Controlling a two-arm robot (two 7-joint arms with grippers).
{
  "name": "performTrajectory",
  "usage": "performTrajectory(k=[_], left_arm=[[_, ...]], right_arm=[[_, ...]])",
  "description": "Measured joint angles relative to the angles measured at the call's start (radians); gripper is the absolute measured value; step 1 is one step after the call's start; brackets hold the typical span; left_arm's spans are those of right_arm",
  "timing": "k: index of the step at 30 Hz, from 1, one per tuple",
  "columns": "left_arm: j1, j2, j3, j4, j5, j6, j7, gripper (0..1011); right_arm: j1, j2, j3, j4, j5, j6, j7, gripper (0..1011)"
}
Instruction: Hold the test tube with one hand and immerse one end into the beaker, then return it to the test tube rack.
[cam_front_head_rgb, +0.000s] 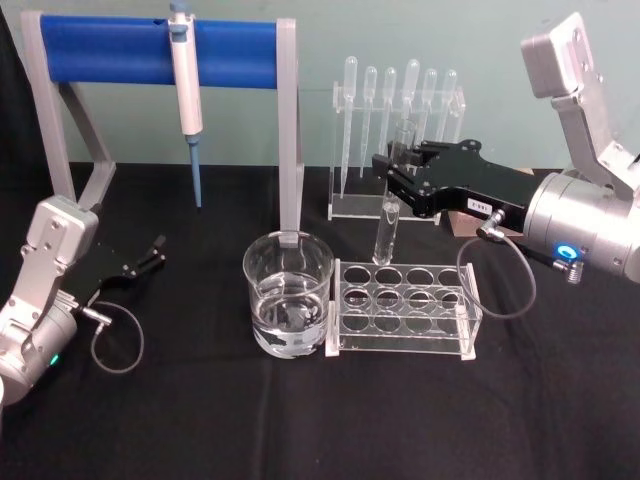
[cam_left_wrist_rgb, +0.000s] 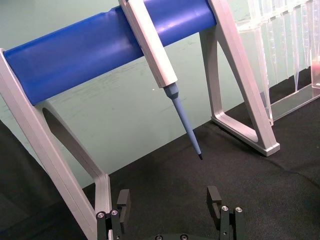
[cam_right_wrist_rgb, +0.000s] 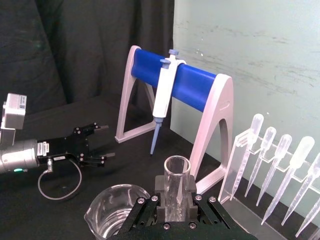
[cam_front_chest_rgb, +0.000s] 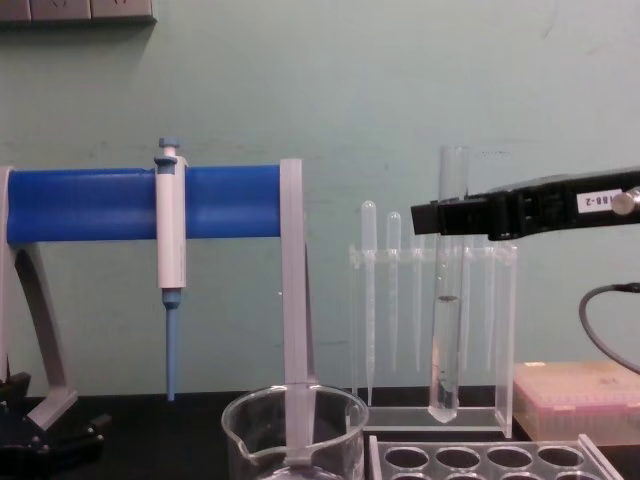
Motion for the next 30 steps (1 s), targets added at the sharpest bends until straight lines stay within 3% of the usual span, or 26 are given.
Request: performTrajectory(k=[13,30], left_arm=[[0.000,0.000,0.000,0.000,0.000,0.000,0.000,1000],[0.000,0.000,0.000,0.000,0.000,0.000,0.000,1000]], right_arm=[[0.020,0.024,-0.022,-0.025,0.017,0.004,-0.022,227],[0.008,0.064,-0.017,-0.083,0.048,0.017,-0.041,227]])
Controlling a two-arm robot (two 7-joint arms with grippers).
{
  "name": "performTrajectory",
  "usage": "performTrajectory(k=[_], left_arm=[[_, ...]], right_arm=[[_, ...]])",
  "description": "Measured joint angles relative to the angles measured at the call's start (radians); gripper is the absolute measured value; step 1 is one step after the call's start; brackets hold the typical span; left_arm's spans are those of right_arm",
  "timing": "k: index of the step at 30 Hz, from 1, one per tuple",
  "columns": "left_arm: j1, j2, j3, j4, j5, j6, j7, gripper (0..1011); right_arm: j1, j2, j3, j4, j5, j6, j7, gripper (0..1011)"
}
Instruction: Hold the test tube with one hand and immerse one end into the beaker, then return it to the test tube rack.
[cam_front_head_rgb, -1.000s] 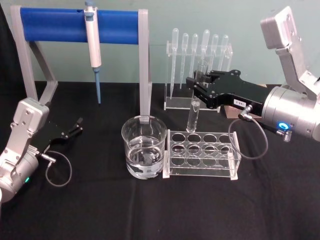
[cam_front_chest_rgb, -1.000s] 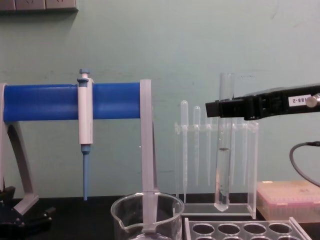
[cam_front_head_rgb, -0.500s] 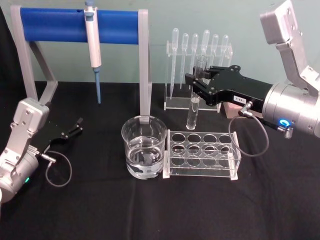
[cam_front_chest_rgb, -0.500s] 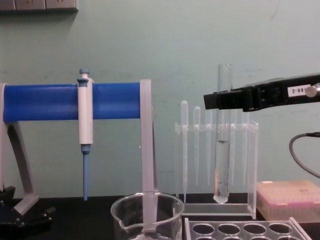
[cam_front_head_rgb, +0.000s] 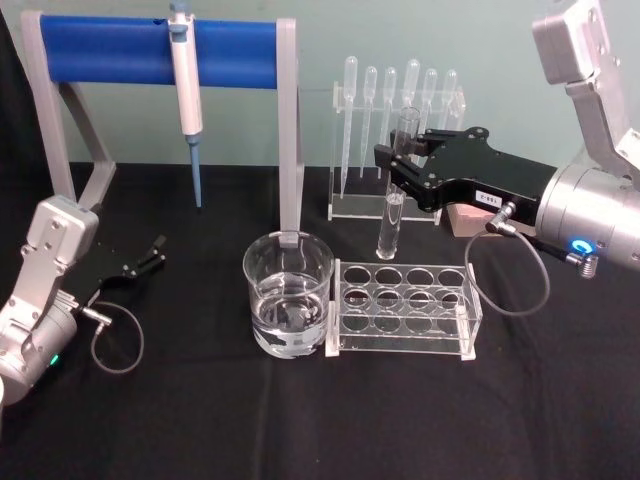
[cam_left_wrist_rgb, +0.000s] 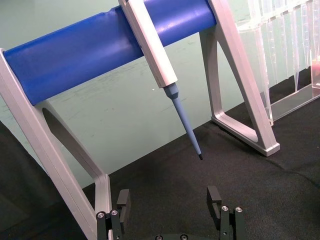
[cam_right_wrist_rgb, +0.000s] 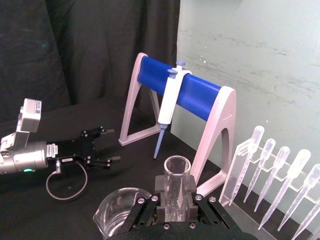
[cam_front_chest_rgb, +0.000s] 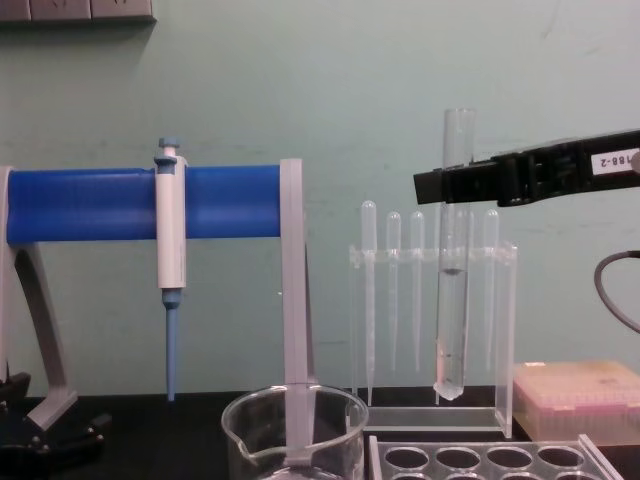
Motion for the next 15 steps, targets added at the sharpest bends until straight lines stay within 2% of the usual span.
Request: performTrajectory(k=[15], left_arm=[[0.000,0.000,0.000,0.000,0.000,0.000,0.000,1000]], right_arm=[[-0.001,0.004,-0.002,-0.005,-0.002,-0.001,-0.003,227]])
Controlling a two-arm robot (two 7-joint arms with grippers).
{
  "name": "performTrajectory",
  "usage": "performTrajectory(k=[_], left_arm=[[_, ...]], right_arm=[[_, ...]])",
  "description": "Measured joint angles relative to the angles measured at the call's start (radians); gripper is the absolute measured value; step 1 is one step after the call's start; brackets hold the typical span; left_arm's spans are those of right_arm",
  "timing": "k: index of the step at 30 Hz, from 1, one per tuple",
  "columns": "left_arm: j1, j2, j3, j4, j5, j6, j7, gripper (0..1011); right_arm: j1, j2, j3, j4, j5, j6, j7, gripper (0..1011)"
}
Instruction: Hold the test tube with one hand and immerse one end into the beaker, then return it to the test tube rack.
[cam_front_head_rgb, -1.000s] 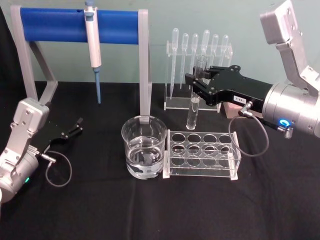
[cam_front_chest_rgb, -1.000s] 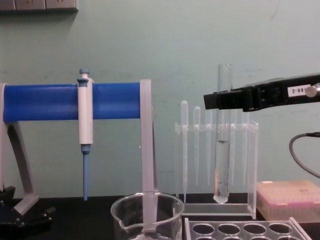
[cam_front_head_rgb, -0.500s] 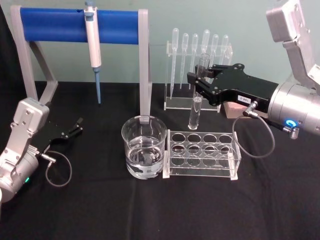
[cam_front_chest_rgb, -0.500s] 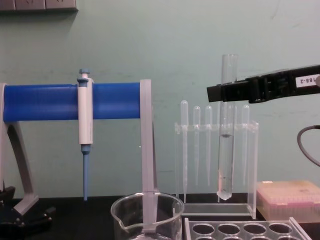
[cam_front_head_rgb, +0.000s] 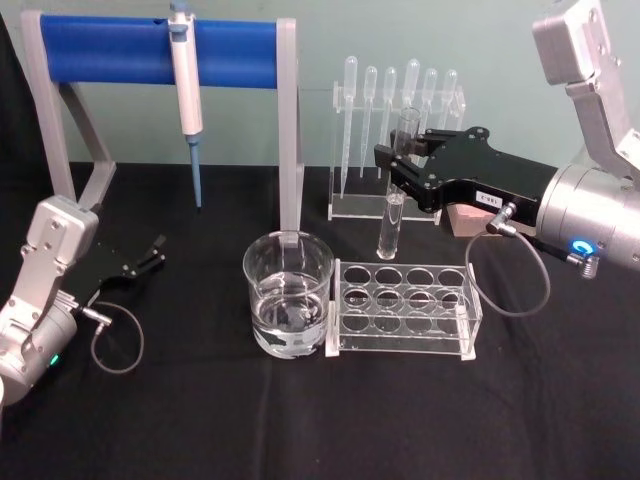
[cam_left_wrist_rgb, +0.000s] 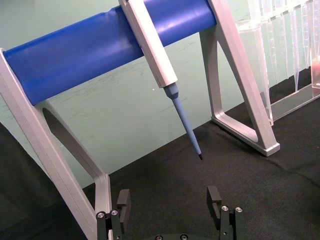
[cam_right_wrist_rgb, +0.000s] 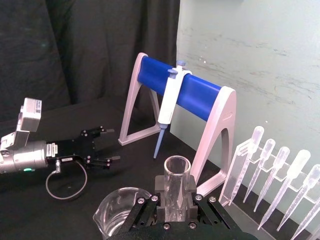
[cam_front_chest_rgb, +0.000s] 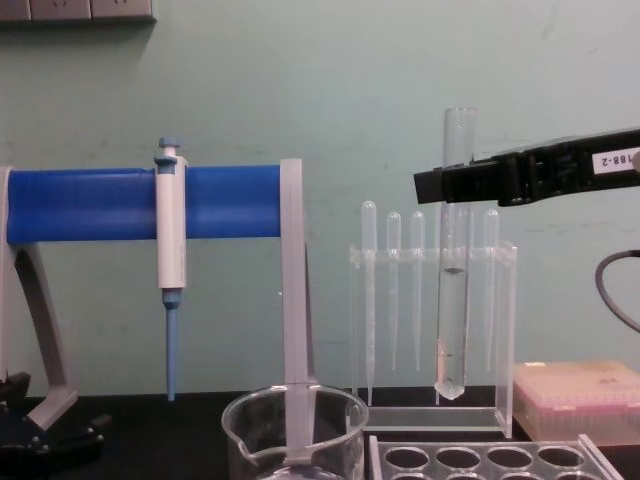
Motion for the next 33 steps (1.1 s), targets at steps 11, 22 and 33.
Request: performTrajectory(k=[11,22,33], left_arm=[[0.000,0.000,0.000,0.000,0.000,0.000,0.000,1000],[0.000,0.000,0.000,0.000,0.000,0.000,0.000,1000],[0.000,0.000,0.000,0.000,0.000,0.000,0.000,1000]], right_arm=[[0.000,-0.001,0.001,0.002,0.000,0.000,0.000,226],[0.000,-0.002,0.001,0.003,0.000,0.000,0.001,227],[0.000,-0.002,0.001,0.003,0.000,0.000,0.002,227]])
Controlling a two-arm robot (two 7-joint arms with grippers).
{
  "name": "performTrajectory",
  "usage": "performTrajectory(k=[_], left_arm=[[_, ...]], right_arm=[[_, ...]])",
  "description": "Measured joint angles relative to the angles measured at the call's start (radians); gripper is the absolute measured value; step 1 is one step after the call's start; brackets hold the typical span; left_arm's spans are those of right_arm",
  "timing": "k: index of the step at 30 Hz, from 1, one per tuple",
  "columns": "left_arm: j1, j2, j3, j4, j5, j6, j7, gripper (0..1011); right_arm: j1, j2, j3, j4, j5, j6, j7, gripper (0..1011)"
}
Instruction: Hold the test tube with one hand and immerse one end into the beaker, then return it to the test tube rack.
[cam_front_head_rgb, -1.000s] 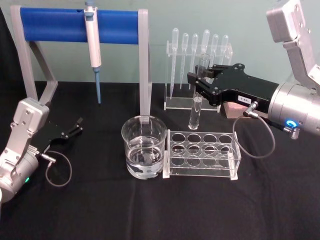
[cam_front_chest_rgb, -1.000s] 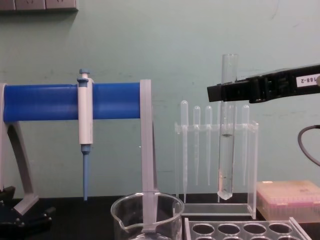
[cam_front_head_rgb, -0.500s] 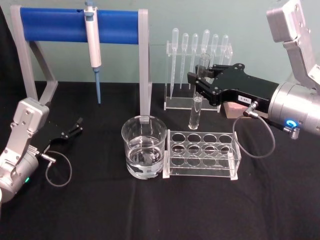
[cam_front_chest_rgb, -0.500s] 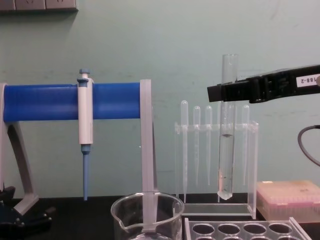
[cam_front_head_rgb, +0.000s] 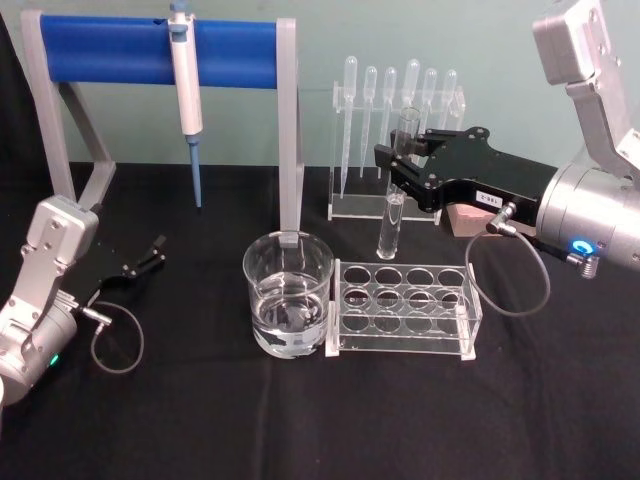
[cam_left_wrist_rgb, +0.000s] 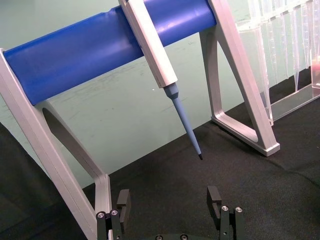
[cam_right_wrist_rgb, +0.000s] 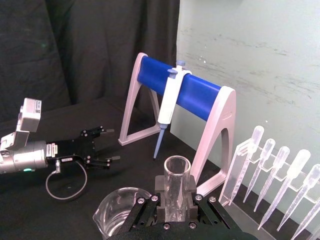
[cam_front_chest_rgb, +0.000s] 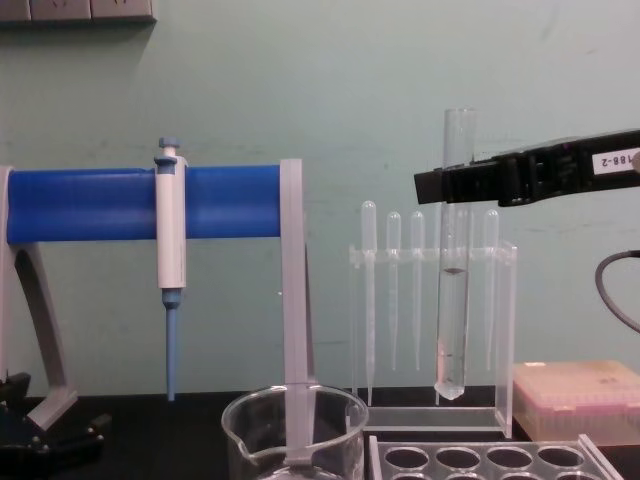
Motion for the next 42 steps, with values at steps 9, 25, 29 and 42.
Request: performTrajectory(k=[9,25,29,42], left_arm=[[0.000,0.000,0.000,0.000,0.000,0.000,0.000,1000],[0.000,0.000,0.000,0.000,0.000,0.000,0.000,1000],[0.000,0.000,0.000,0.000,0.000,0.000,0.000,1000],[0.000,0.000,0.000,0.000,0.000,0.000,0.000,1000]], right_arm=[[0.000,0.000,0.000,0.000,0.000,0.000,0.000,226],[0.000,0.000,0.000,0.000,0.000,0.000,0.000,227],[0.000,0.000,0.000,0.000,0.000,0.000,0.000,226],[0.000,0.000,0.000,0.000,0.000,0.000,0.000,226]])
